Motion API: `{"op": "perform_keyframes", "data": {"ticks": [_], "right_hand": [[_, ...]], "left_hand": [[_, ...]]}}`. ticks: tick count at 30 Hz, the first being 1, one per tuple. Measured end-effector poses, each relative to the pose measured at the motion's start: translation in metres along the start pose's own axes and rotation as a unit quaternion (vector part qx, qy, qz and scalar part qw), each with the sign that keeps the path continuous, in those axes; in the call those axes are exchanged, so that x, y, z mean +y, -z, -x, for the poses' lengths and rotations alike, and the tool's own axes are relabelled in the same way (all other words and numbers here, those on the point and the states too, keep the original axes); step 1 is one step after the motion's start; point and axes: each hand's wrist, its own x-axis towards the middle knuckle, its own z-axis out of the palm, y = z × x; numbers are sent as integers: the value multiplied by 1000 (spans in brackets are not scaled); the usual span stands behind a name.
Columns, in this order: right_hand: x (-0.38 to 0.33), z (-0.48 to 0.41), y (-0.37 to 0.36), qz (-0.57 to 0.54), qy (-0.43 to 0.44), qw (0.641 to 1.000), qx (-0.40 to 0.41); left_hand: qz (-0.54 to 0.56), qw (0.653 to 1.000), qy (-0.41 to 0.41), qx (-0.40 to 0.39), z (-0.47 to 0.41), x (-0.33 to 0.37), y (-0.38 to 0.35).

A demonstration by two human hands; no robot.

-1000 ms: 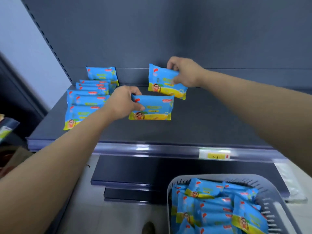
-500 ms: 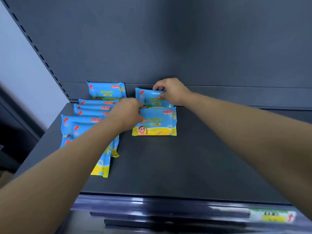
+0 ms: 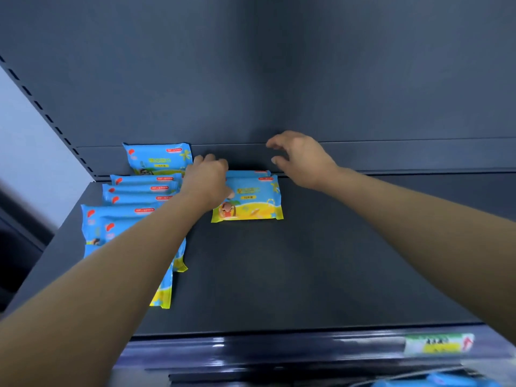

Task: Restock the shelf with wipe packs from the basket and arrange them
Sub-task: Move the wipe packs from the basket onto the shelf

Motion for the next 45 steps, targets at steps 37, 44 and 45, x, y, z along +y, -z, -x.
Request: {"op": "perform_keyframes", "data": {"ticks": [37,44,45], "right_hand": [[192,485,-27,115,-54,928,-350],[207,500,-57,99,-117,898,-412],[206,500,-59,105,-122,896,-415]], "left_hand": [[104,955,-89,-262,356,314,-183],[-5,937,-41,-347,367,307,-207],[-13,937,-45,-347,368,307,-207]]}}
